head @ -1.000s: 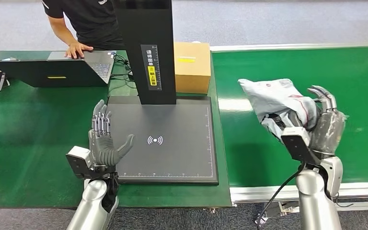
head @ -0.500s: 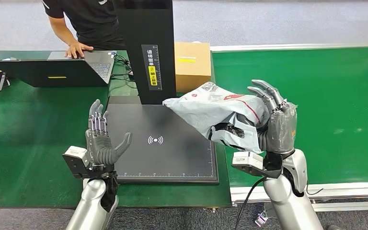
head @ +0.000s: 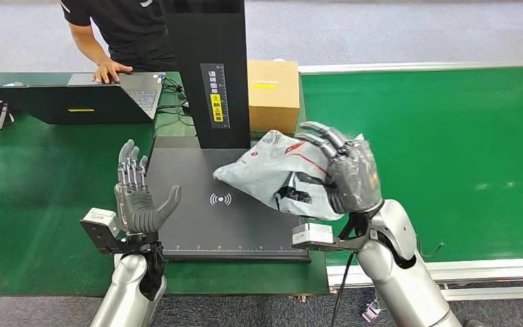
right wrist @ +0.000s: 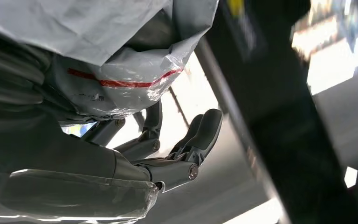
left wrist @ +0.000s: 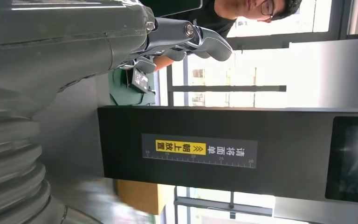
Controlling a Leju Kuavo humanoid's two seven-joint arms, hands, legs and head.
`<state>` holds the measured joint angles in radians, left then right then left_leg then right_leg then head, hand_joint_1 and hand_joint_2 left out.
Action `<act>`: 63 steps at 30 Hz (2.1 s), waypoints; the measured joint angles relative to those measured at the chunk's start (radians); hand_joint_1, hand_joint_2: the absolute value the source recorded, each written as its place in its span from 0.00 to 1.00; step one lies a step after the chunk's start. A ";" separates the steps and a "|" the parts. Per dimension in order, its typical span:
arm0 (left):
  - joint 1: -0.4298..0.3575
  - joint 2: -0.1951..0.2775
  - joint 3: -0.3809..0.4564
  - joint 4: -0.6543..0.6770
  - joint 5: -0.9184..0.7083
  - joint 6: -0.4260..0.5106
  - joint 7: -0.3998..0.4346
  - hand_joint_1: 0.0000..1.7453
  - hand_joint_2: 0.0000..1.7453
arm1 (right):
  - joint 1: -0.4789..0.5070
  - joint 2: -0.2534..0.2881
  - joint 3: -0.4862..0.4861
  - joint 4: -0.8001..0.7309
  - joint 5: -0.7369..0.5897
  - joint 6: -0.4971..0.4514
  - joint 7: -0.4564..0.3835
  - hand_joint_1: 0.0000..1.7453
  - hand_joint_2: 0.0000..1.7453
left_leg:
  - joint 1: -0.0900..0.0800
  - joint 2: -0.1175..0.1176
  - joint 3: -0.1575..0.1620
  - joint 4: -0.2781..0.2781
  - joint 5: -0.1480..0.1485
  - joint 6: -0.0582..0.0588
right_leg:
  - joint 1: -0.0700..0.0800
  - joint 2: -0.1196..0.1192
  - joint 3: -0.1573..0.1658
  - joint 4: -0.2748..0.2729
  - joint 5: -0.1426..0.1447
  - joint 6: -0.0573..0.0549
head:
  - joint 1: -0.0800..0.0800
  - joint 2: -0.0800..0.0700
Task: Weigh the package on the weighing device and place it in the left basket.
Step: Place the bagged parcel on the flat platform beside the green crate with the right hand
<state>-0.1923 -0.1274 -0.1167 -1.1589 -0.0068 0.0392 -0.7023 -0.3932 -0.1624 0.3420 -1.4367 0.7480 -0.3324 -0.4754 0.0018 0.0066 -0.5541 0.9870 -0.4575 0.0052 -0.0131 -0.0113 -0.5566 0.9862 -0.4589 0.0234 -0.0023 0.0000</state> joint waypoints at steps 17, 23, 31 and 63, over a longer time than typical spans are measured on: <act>-0.002 0.000 0.001 0.000 0.001 -0.010 0.000 0.00 1.00 | -0.110 -0.016 0.238 0.406 -0.007 0.272 -0.158 1.00 1.00 | 0.000 0.000 0.000 0.000 0.000 0.000 | 0.000 0.000 0.000 0.000 0.000 0.000 | 0.000 0.000; -0.002 0.000 0.002 0.002 0.001 -0.013 0.000 0.00 1.00 | -0.126 -0.008 0.297 0.446 -0.012 0.282 -0.189 1.00 1.00 | 0.000 0.000 0.000 0.000 0.000 0.000 | 0.000 0.000 0.000 0.000 0.000 0.000 | 0.000 0.000; -0.001 0.000 0.002 0.005 0.003 -0.013 0.000 0.00 1.00 | -0.116 -0.007 0.359 0.386 -0.034 0.105 -0.199 0.25 1.00 | 0.000 0.000 0.000 0.000 0.000 0.000 | 0.000 0.000 0.000 0.000 0.000 0.000 | 0.000 0.000; 0.023 0.004 0.007 0.010 0.026 0.010 0.000 0.00 1.00 | 0.031 -0.012 0.161 0.191 -0.437 0.040 -0.118 0.00 1.00 | 0.000 0.000 0.000 0.000 0.000 0.000 | 0.000 0.000 0.000 0.000 0.000 0.000 | 0.000 0.000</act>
<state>-0.1690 -0.1236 -0.1099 -1.1489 0.0195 0.0495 -0.7023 -0.3626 -0.1743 0.5027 -1.2461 0.3106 -0.2922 -0.5935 0.0017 0.0066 -0.5540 0.9874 -0.4571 0.0054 -0.0132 -0.0113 -0.5568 0.9863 -0.4589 0.0233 -0.0023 0.0000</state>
